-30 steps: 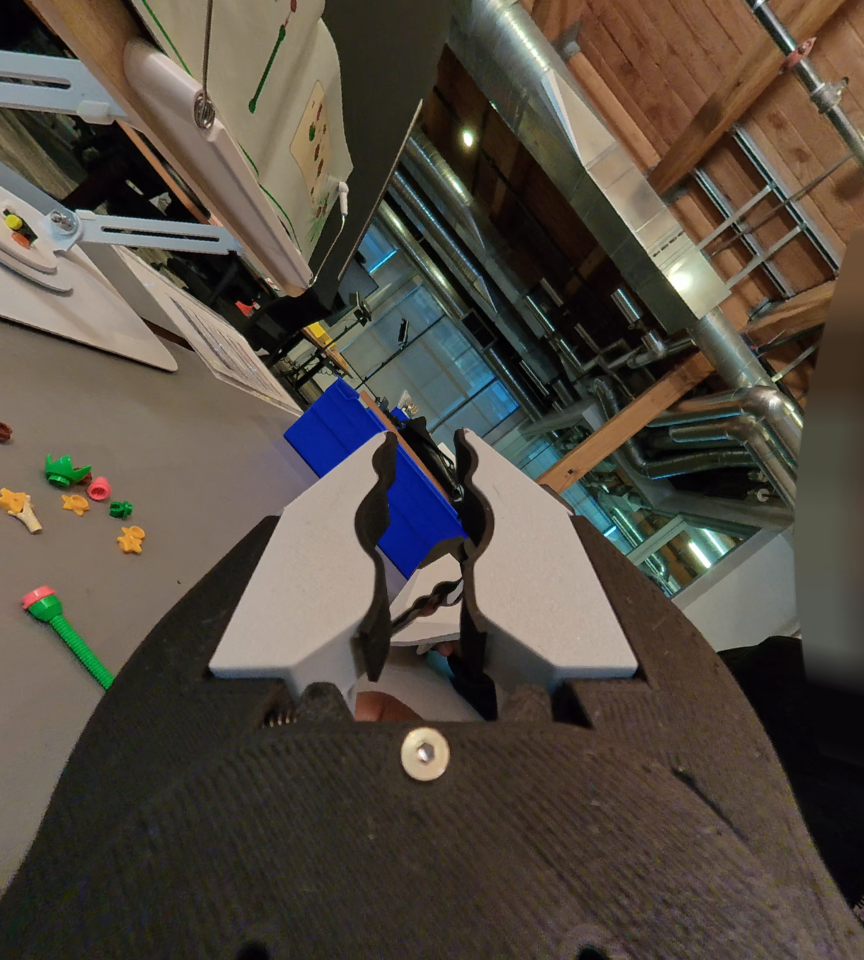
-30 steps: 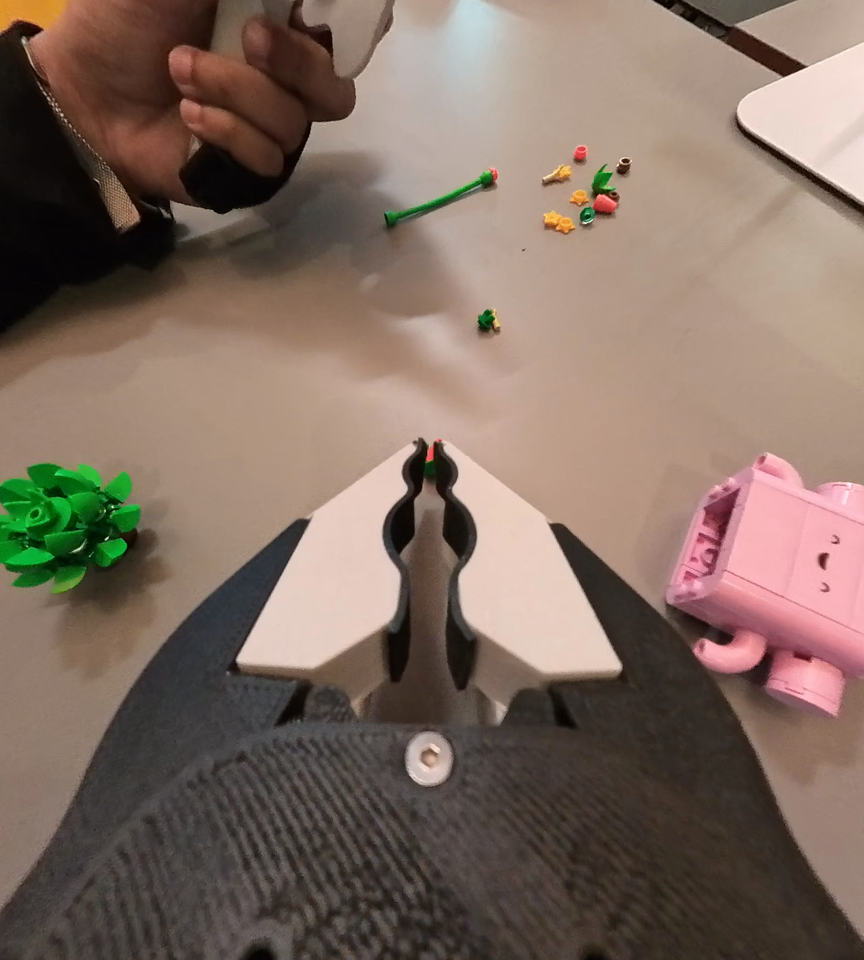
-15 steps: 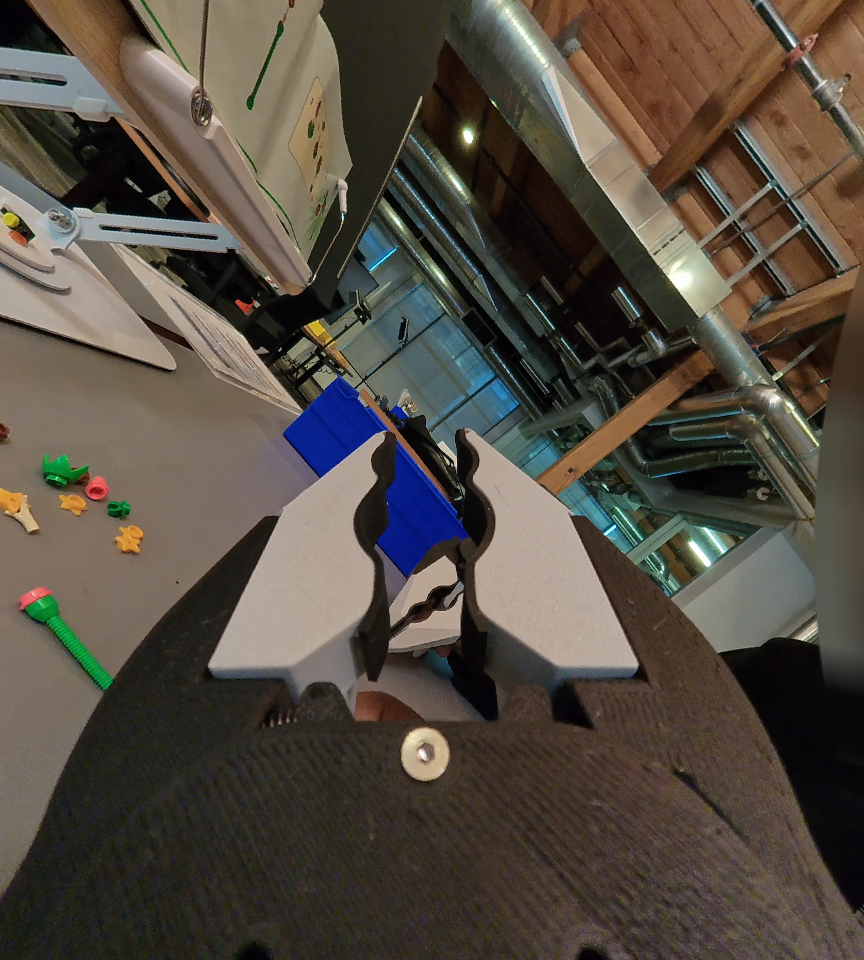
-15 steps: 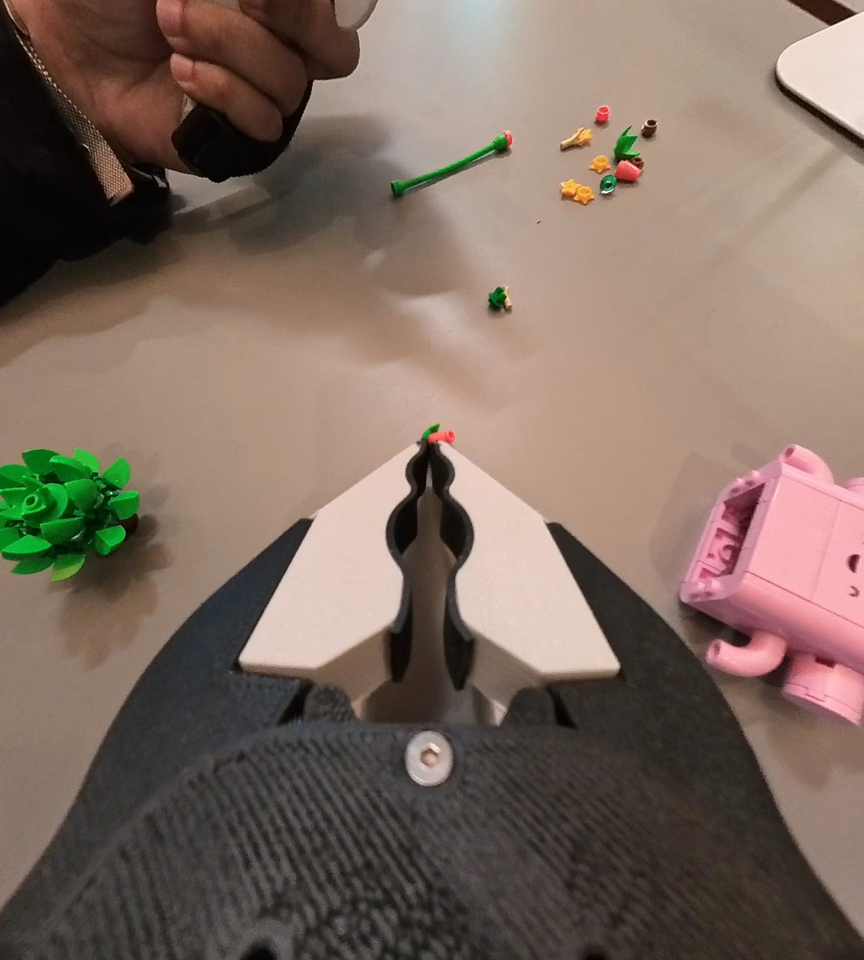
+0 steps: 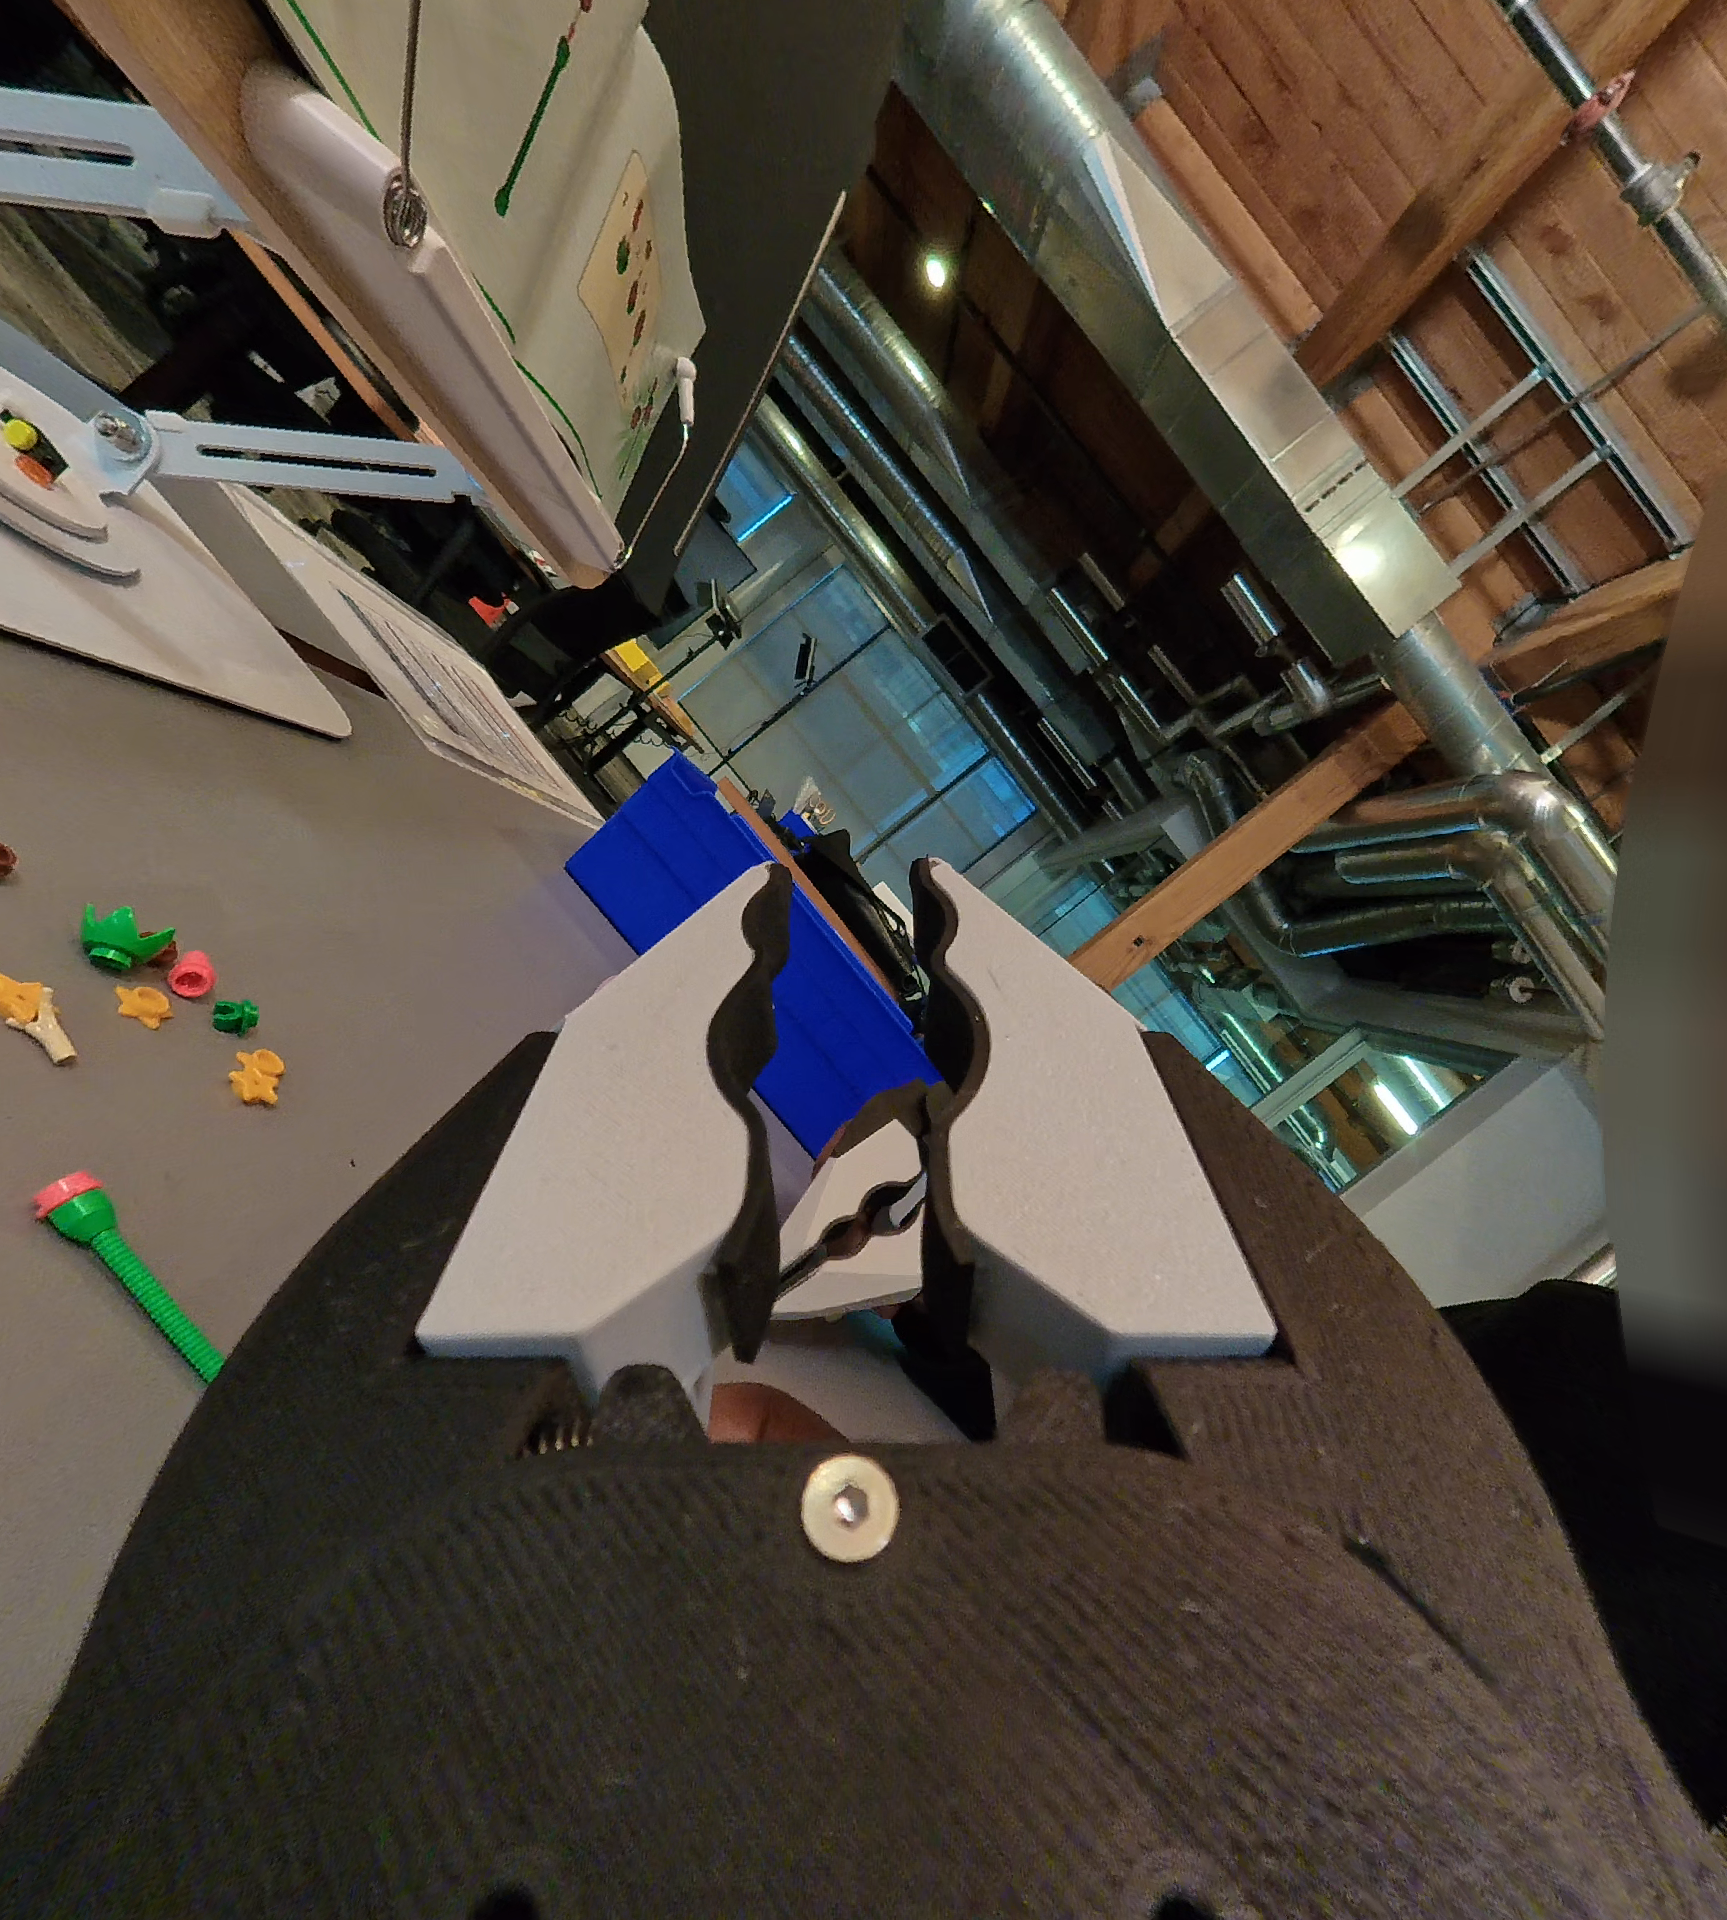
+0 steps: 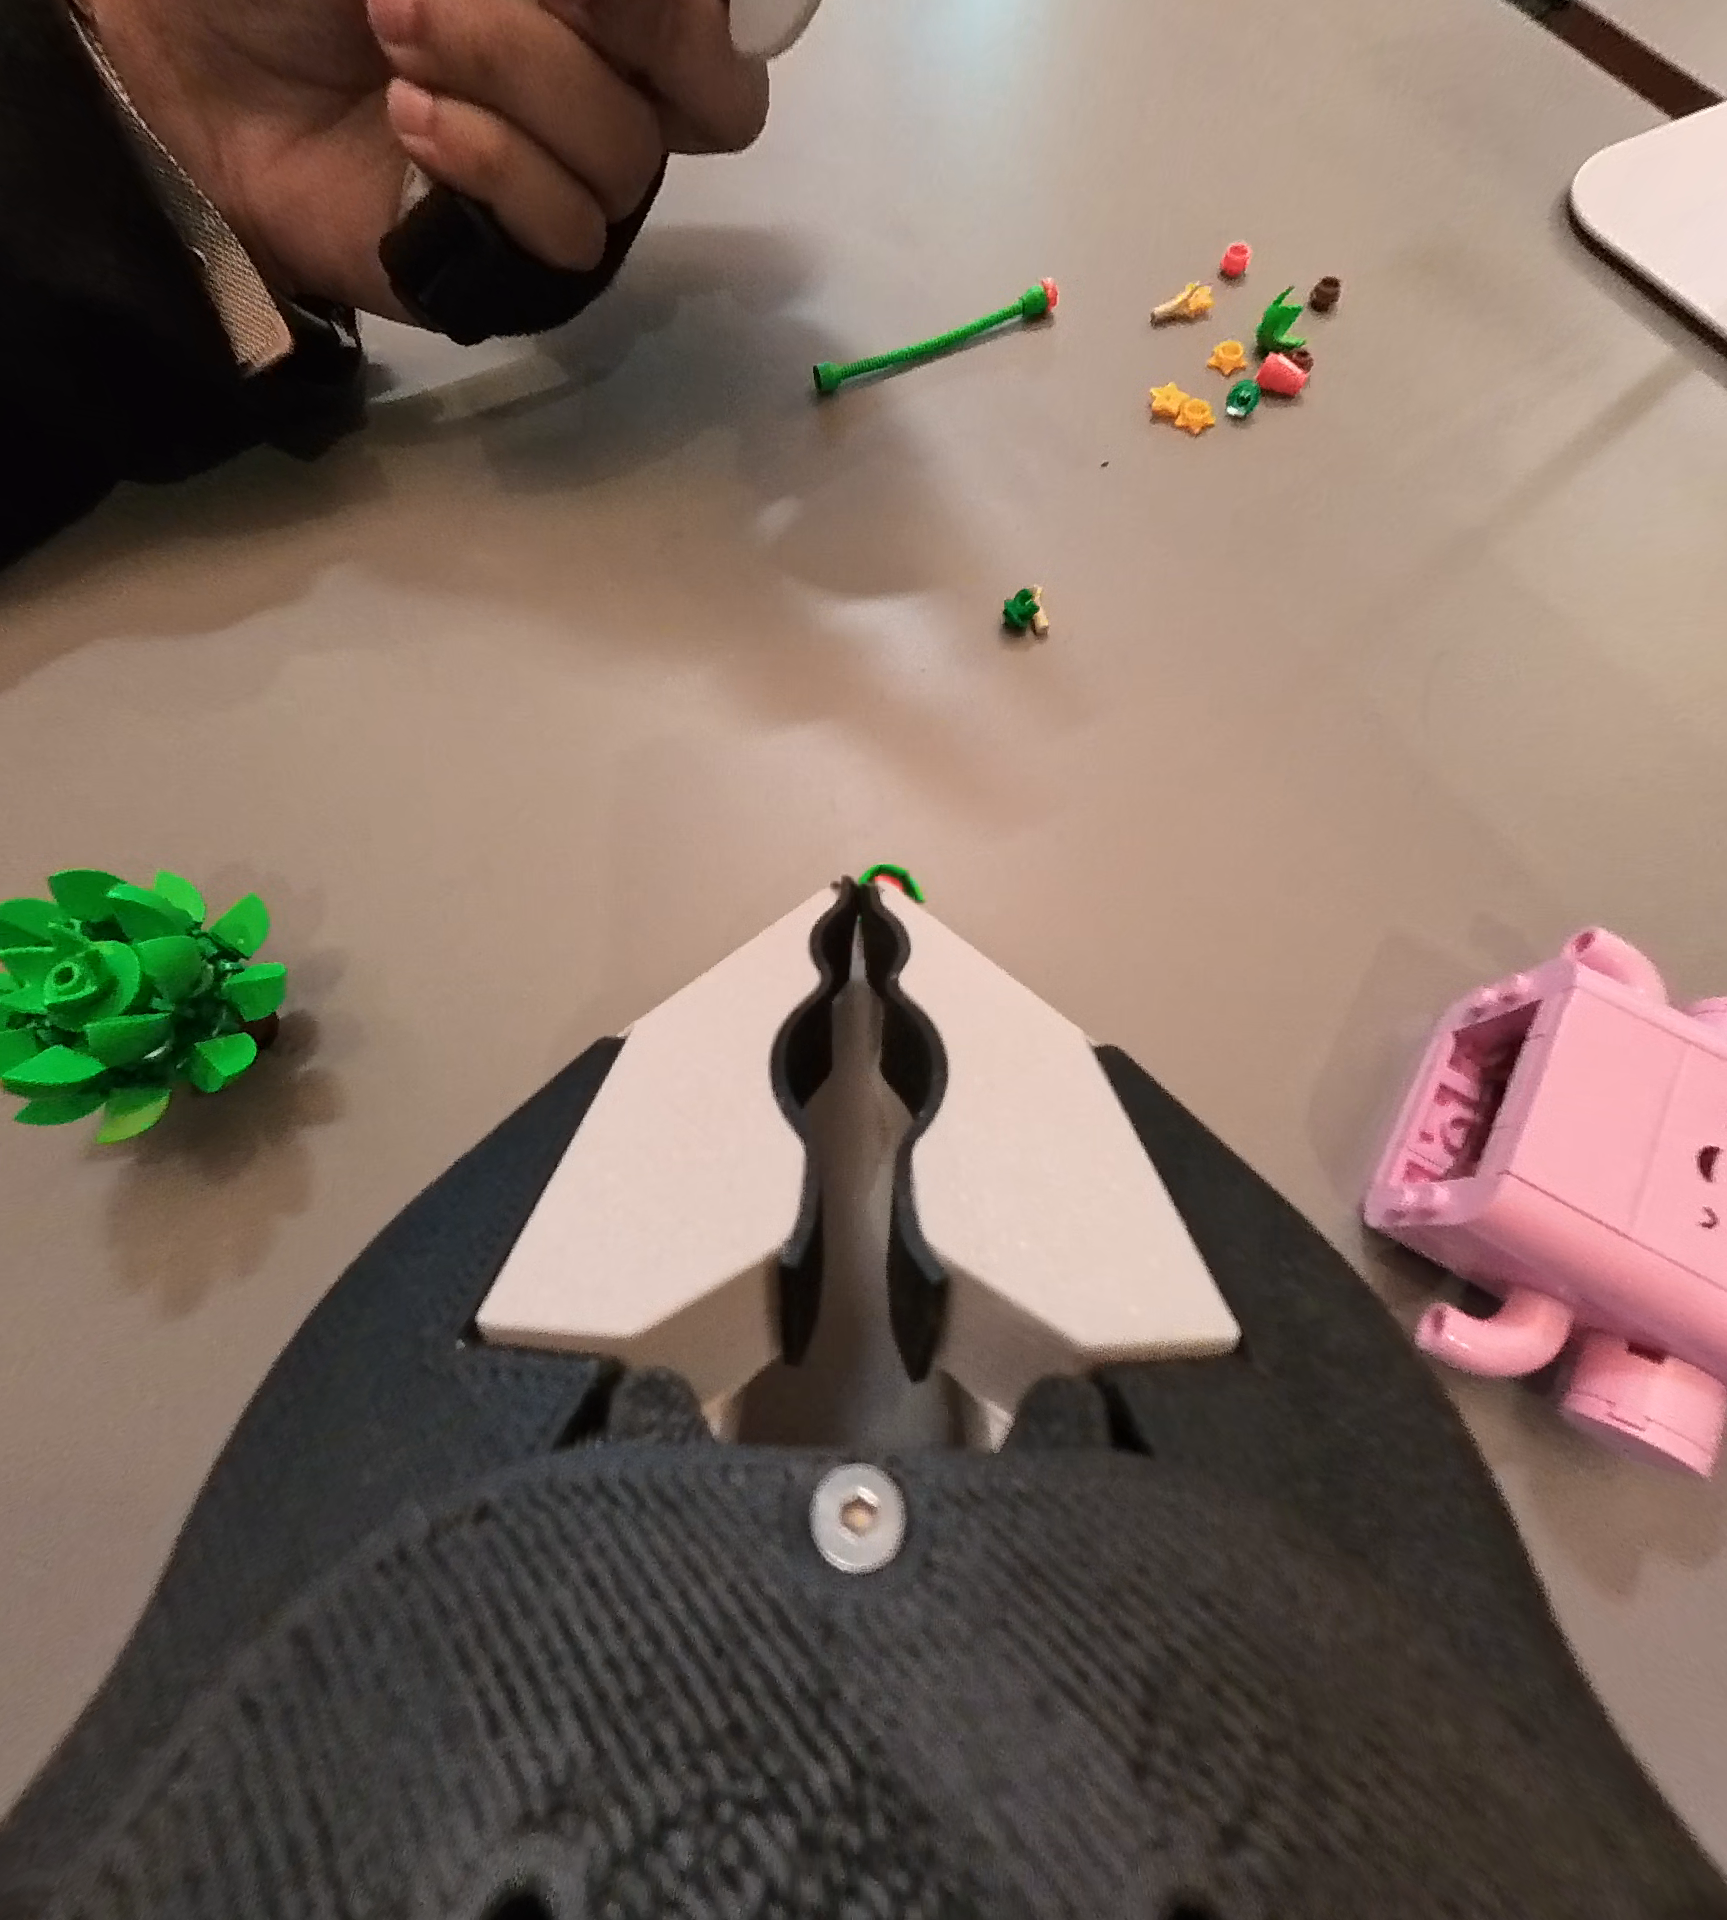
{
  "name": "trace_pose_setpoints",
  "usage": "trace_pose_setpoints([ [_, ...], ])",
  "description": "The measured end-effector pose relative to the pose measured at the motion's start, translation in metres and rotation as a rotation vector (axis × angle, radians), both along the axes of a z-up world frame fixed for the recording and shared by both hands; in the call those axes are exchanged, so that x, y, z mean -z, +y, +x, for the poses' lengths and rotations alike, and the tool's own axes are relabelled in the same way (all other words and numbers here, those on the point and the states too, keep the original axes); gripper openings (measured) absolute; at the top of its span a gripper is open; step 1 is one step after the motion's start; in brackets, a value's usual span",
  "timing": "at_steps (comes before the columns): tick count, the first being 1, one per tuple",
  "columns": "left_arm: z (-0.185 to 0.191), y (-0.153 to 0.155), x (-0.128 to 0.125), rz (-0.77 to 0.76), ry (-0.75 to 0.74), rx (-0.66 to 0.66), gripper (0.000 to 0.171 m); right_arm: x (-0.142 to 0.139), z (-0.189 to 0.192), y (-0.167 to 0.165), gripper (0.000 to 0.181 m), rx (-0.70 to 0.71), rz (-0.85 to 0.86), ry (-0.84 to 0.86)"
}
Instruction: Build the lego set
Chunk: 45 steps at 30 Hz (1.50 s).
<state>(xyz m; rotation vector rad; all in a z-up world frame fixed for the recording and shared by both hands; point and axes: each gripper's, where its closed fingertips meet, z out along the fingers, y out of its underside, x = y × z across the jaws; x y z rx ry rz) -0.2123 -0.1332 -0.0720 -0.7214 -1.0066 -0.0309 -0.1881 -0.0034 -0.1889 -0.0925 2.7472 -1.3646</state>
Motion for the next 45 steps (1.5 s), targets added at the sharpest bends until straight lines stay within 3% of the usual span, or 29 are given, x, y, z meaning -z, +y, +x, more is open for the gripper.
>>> trace_pose_setpoints([
  [6, 0.000, -0.001, -0.001, 0.006, 0.003, -0.002, 0.024, -0.011, -0.006, 0.002, 0.001, 0.025, -0.062, -0.062],
  [20, 0.000, -0.001, 0.000, 0.017, 0.001, 0.003, 0.024, 0.000, -0.012, 0.002, 0.008, 0.073, 0.001, -0.041],
  [29, 0.000, -0.001, 0.000, 0.024, -0.001, 0.005, 0.024, -0.006, -0.023, -0.002, 0.007, 0.211, -0.040, -0.237],
  [34, 0.000, 0.002, 0.000, 0.018, 0.002, 0.017, 0.024, -0.006, -0.020, -0.002, 0.009, 0.219, -0.041, -0.365],
  [37, 0.002, 0.022, 0.001, -0.079, 0.007, 0.085, 0.028, -0.003, -0.020, -0.003, 0.010, 0.224, -0.020, -0.407],
  [42, 0.019, 0.093, 0.033, -0.496, -0.025, 0.322, 0.028, 0.003, -0.020, -0.003, 0.011, 0.230, 0.015, -0.426],
  [45, 0.026, 0.116, 0.048, -0.666, -0.034, 0.383, 0.028, 0.004, -0.019, -0.003, 0.011, 0.228, 0.022, -0.430],
])
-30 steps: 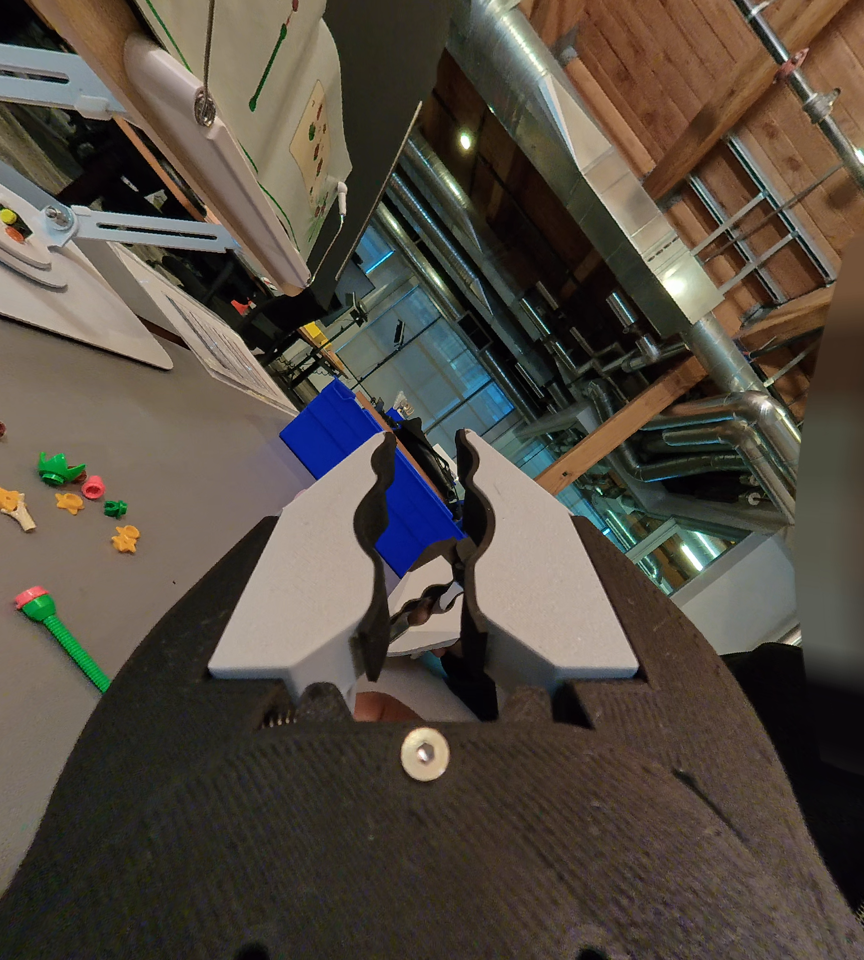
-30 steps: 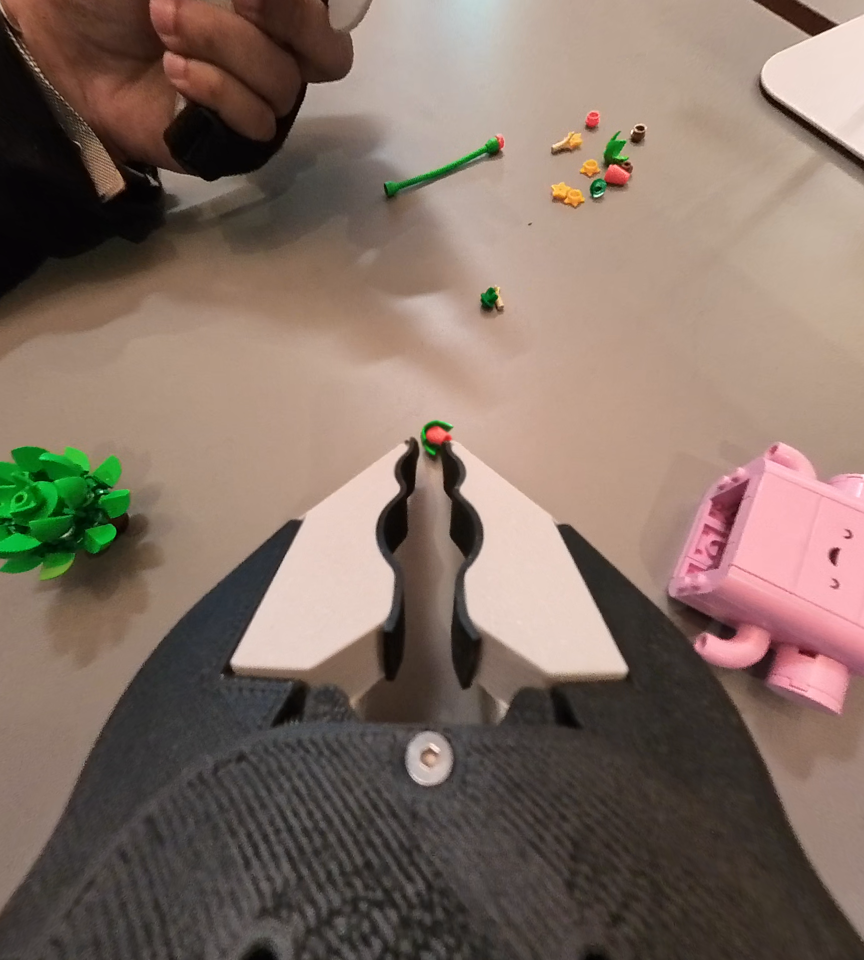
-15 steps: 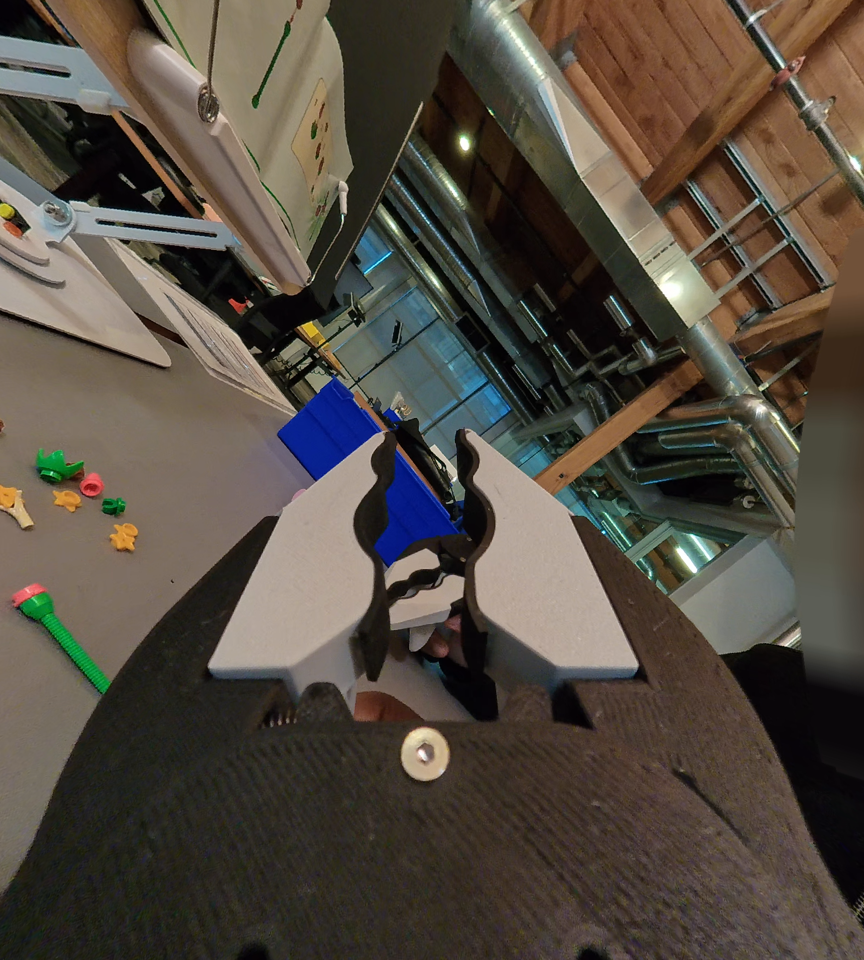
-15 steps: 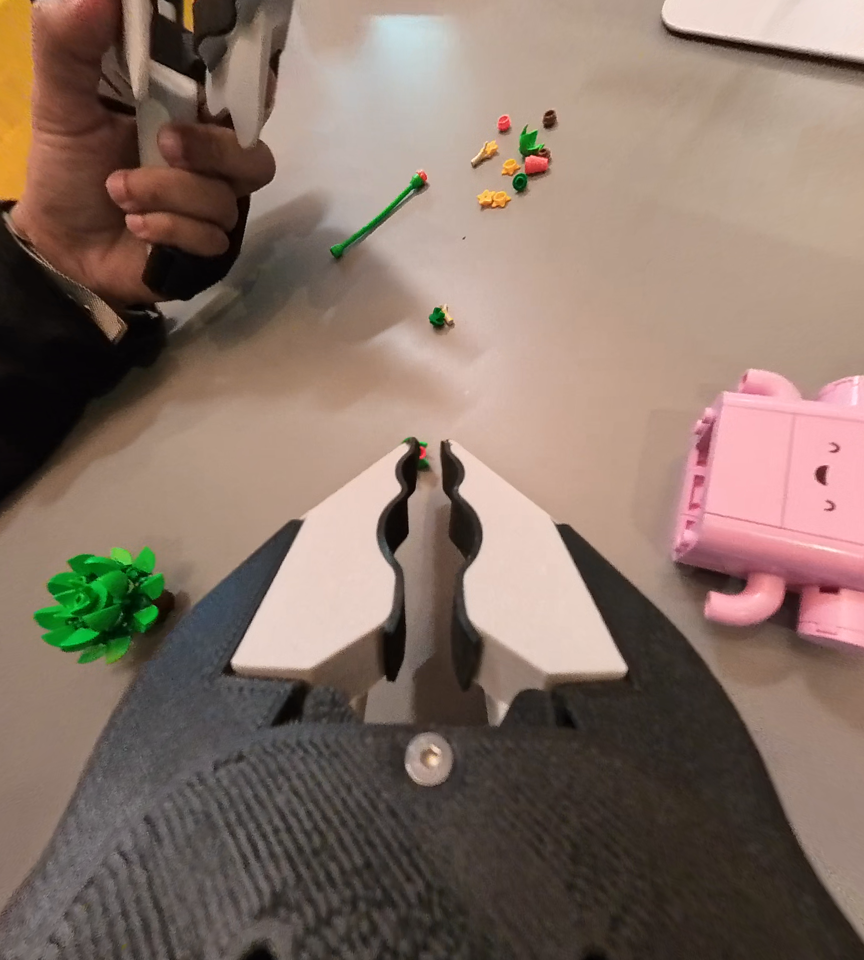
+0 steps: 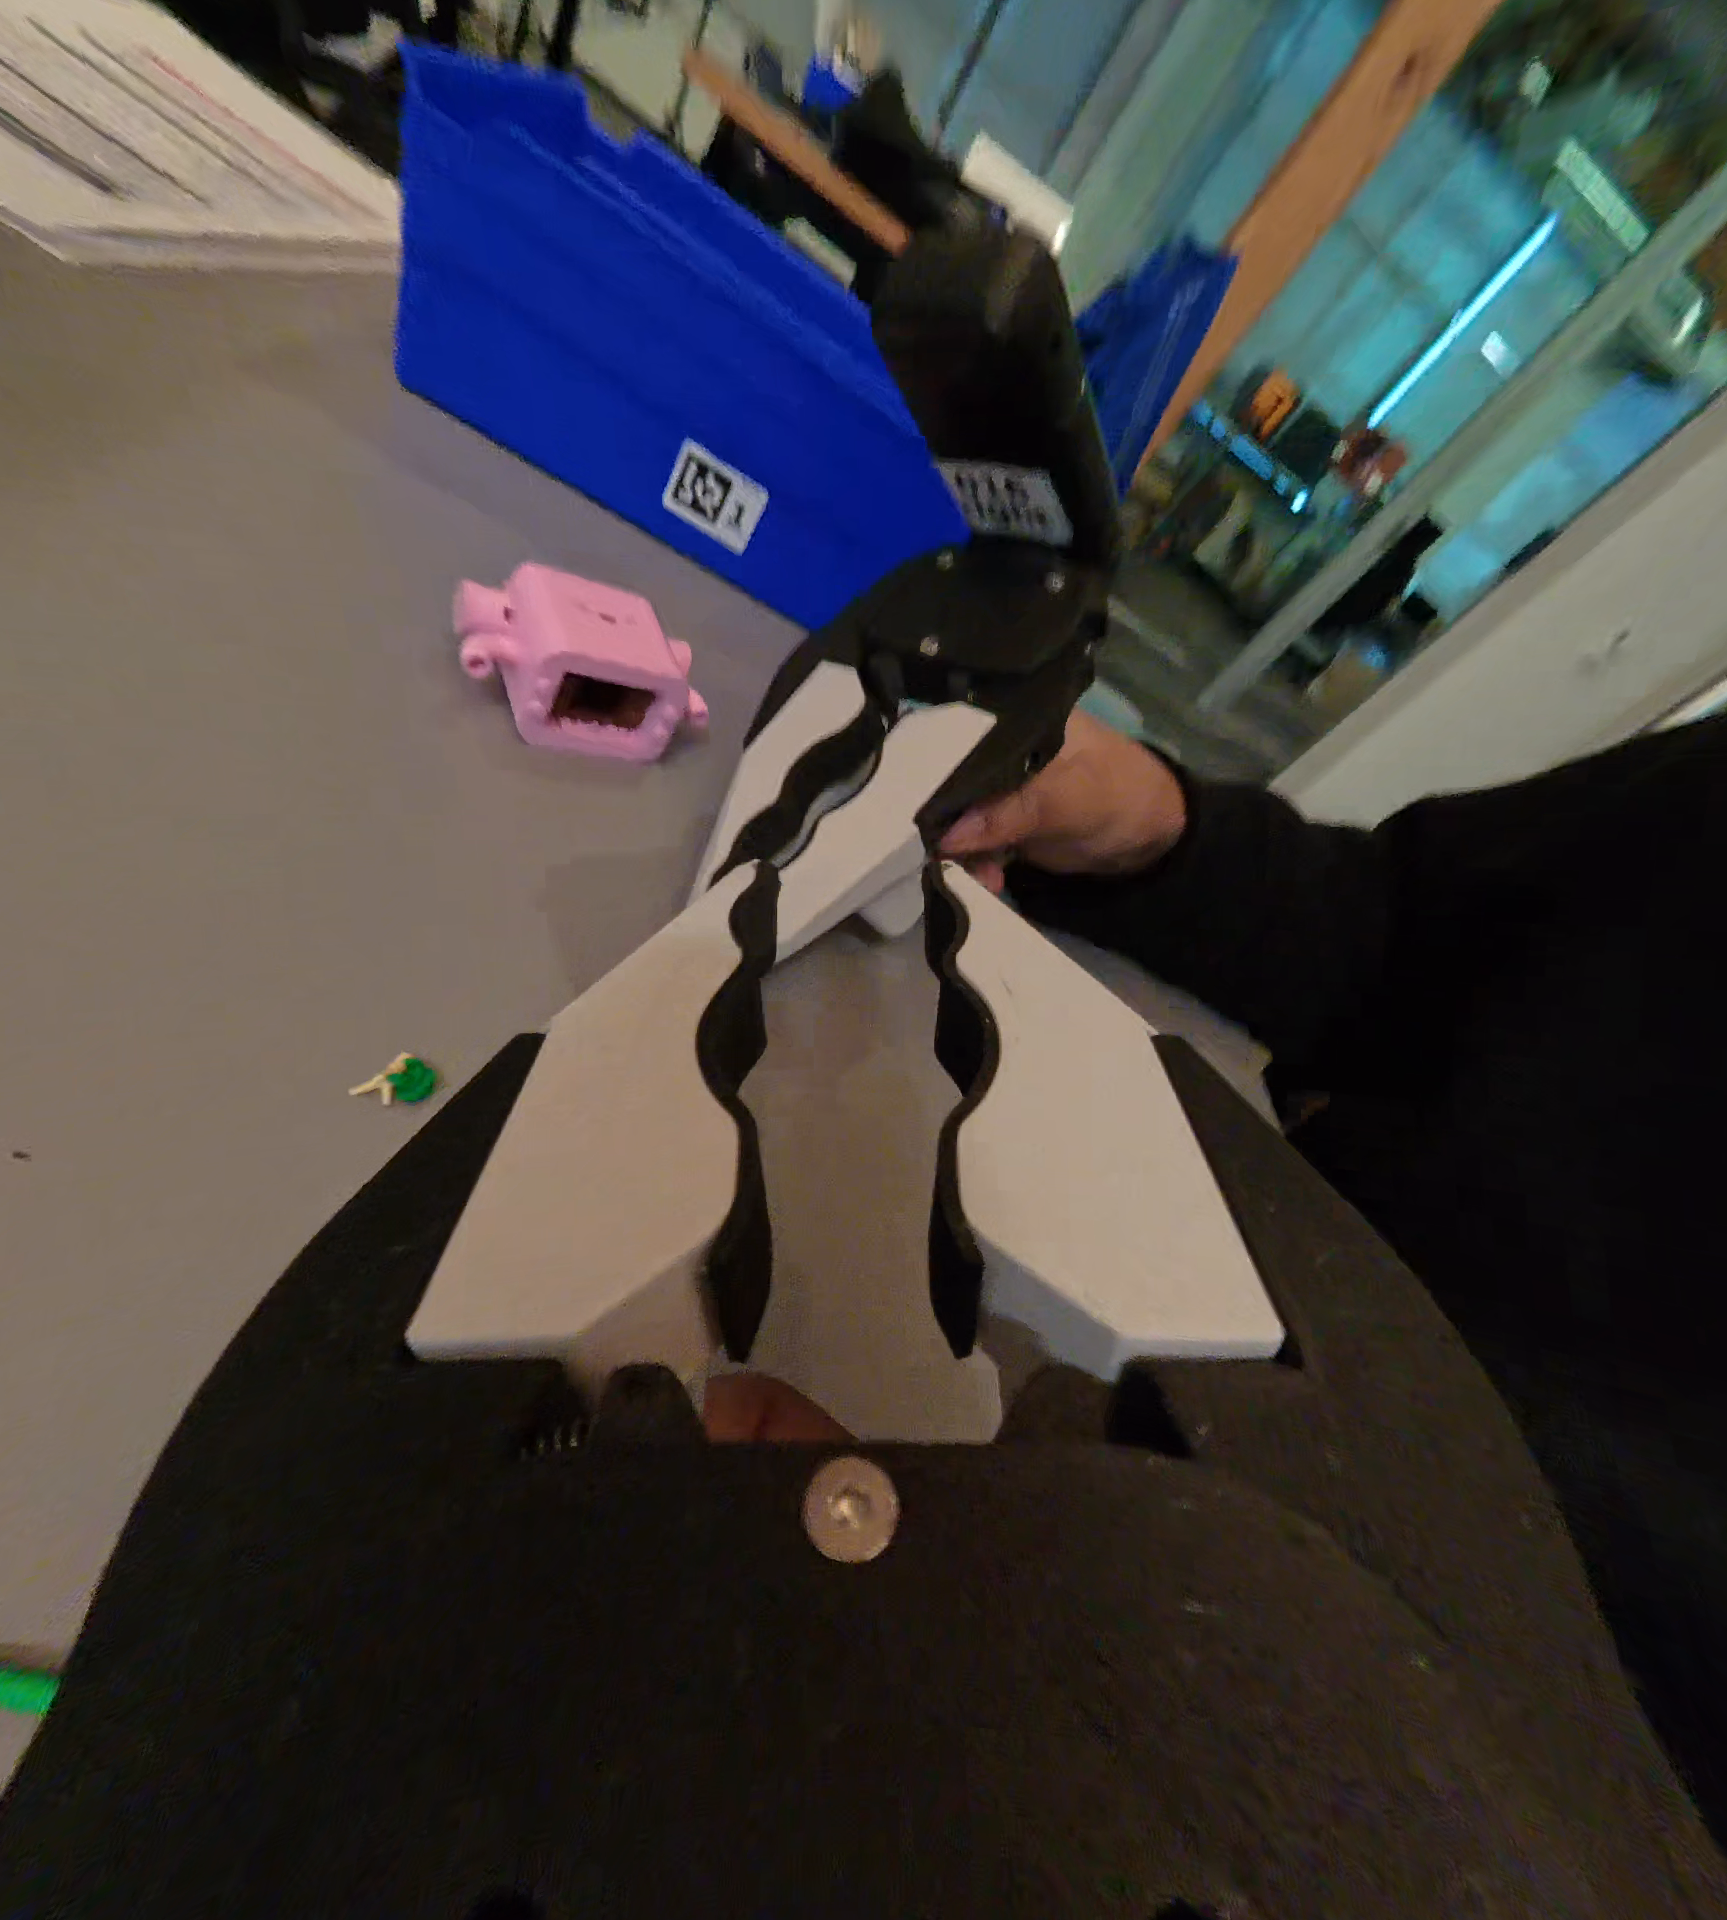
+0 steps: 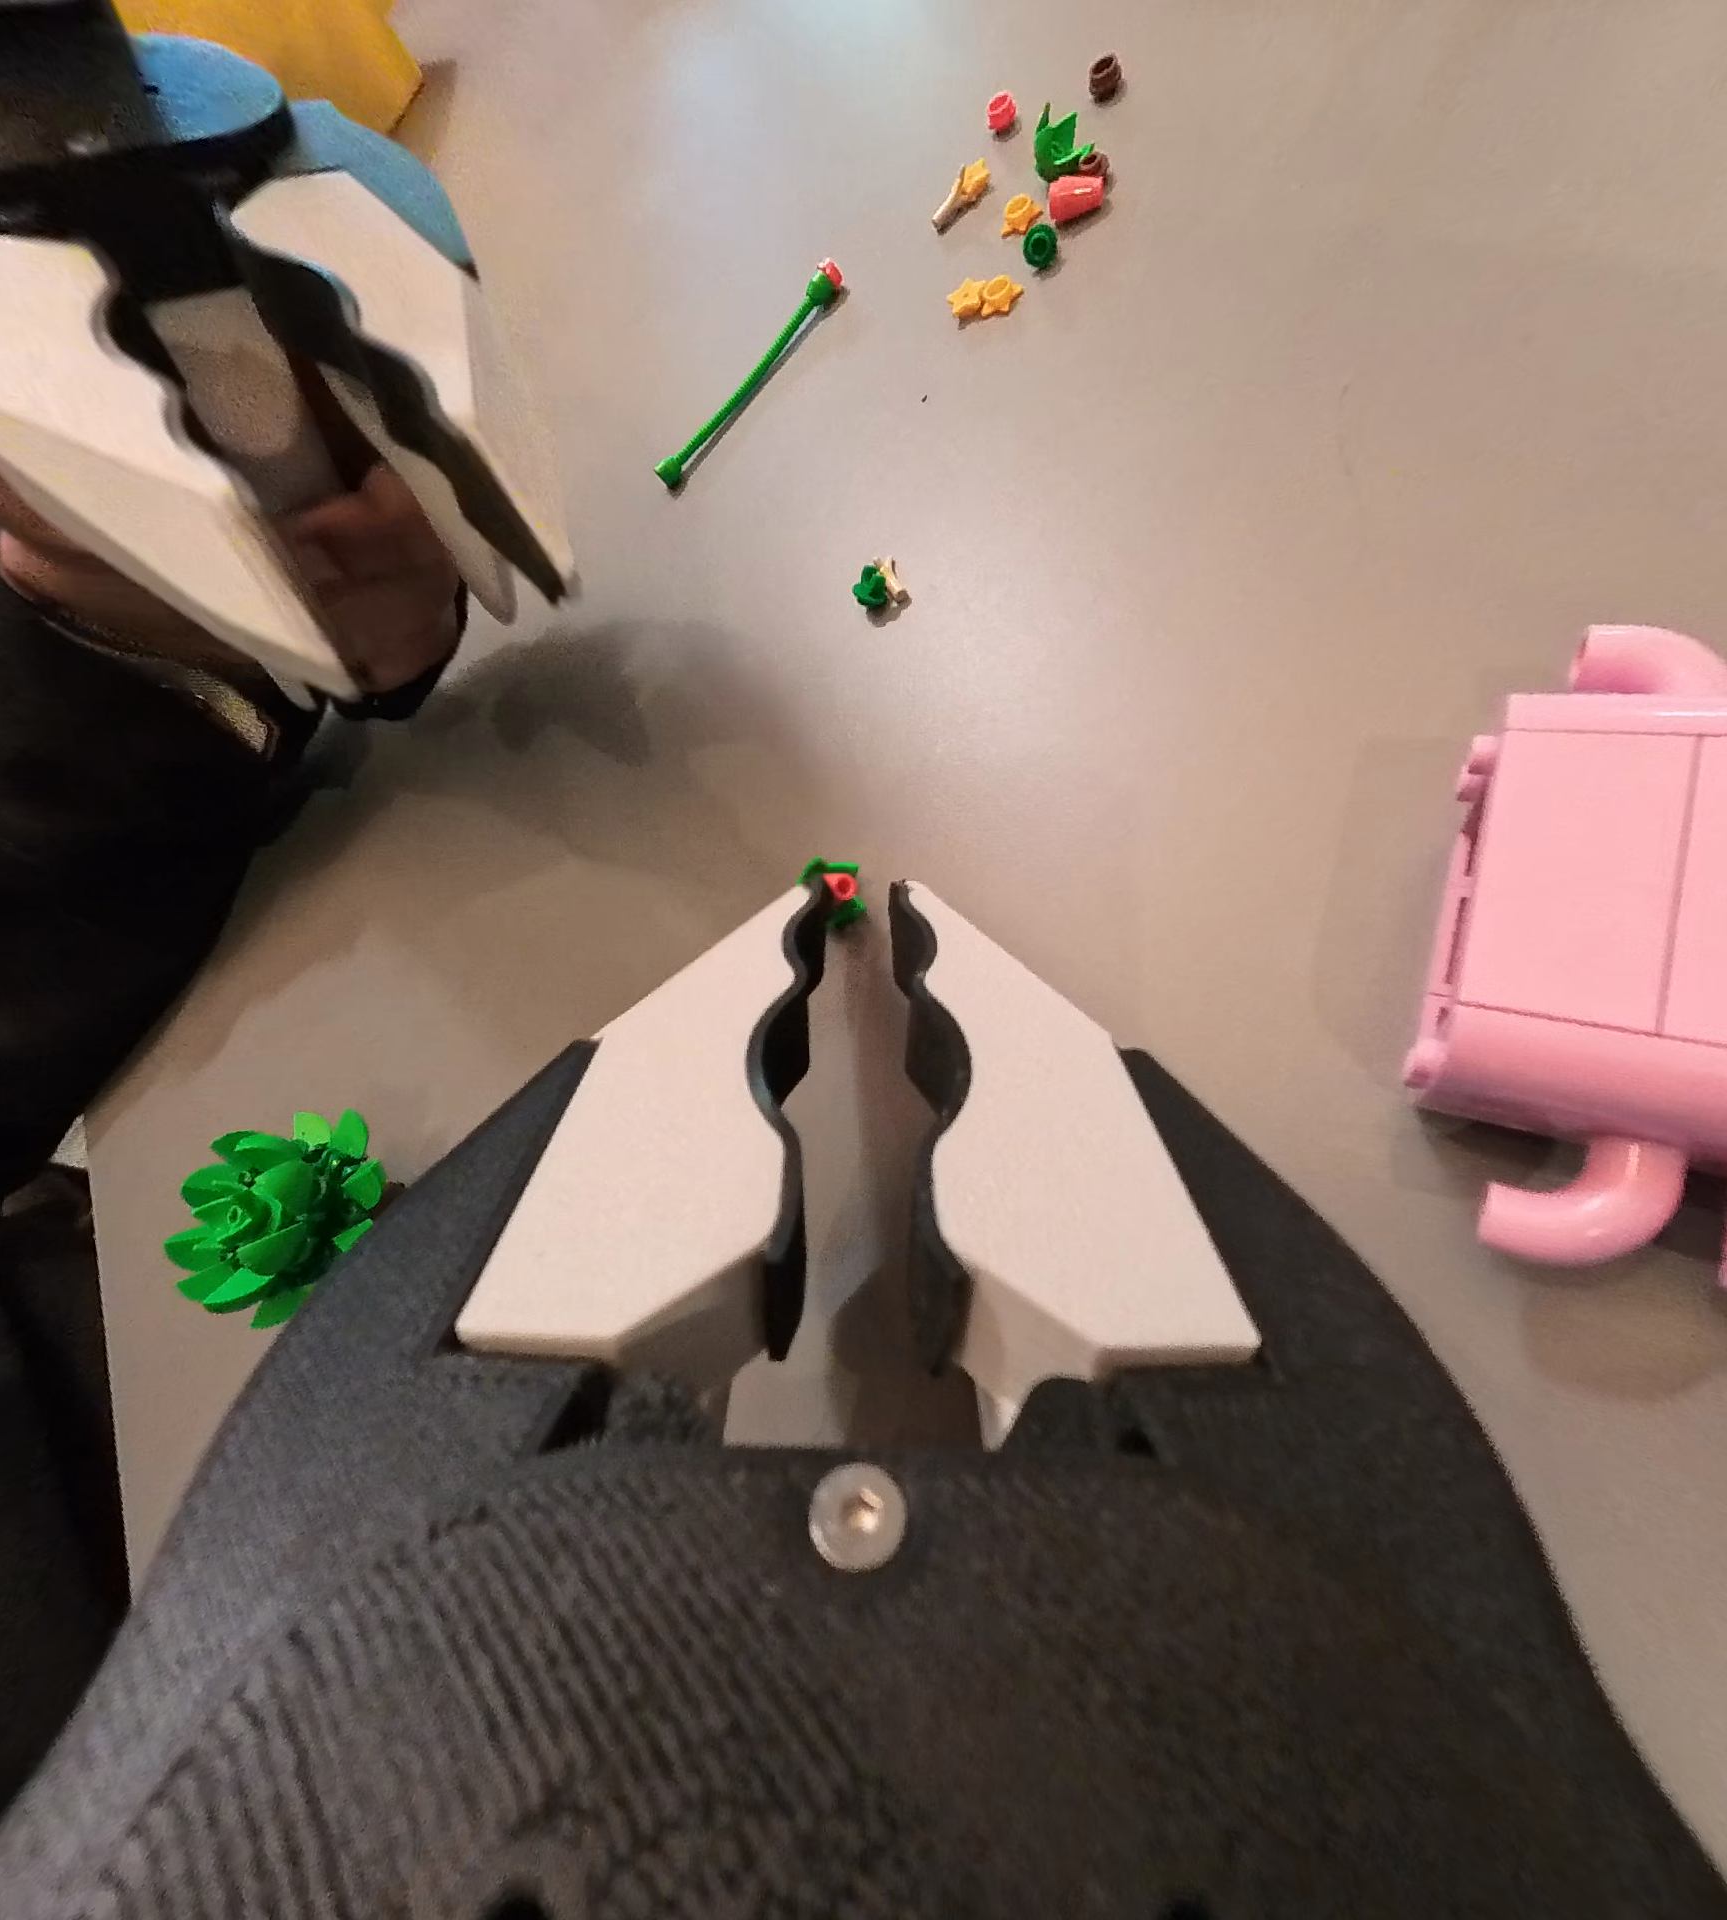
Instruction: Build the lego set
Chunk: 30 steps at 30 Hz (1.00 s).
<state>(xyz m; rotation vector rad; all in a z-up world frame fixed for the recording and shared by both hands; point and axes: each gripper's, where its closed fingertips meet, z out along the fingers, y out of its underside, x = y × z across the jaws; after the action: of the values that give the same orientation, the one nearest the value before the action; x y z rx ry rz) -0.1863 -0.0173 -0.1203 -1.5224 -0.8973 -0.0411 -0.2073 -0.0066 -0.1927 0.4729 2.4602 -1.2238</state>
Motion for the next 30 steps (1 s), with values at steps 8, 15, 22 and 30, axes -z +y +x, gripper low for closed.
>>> trace_pose_setpoints([
  [8, 0.000, 0.006, 0.046, -0.243, -0.098, 0.008, 0.017, -0.004, 0.005, -0.004, 0.011, -0.016, -0.030, -0.064],
  [15, 0.004, 0.013, 0.069, -0.398, -0.147, 0.047, 0.016, -0.008, 0.003, -0.002, 0.013, -0.002, -0.062, -0.092],
  [22, 0.004, 0.014, 0.077, -0.436, -0.182, 0.051, 0.019, -0.004, 0.004, 0.002, 0.015, 0.009, -0.041, -0.112],
  [30, 0.001, 0.018, 0.080, -0.512, -0.136, 0.046, 0.011, 0.000, 0.004, 0.001, 0.011, 0.013, -0.016, -0.101],
])
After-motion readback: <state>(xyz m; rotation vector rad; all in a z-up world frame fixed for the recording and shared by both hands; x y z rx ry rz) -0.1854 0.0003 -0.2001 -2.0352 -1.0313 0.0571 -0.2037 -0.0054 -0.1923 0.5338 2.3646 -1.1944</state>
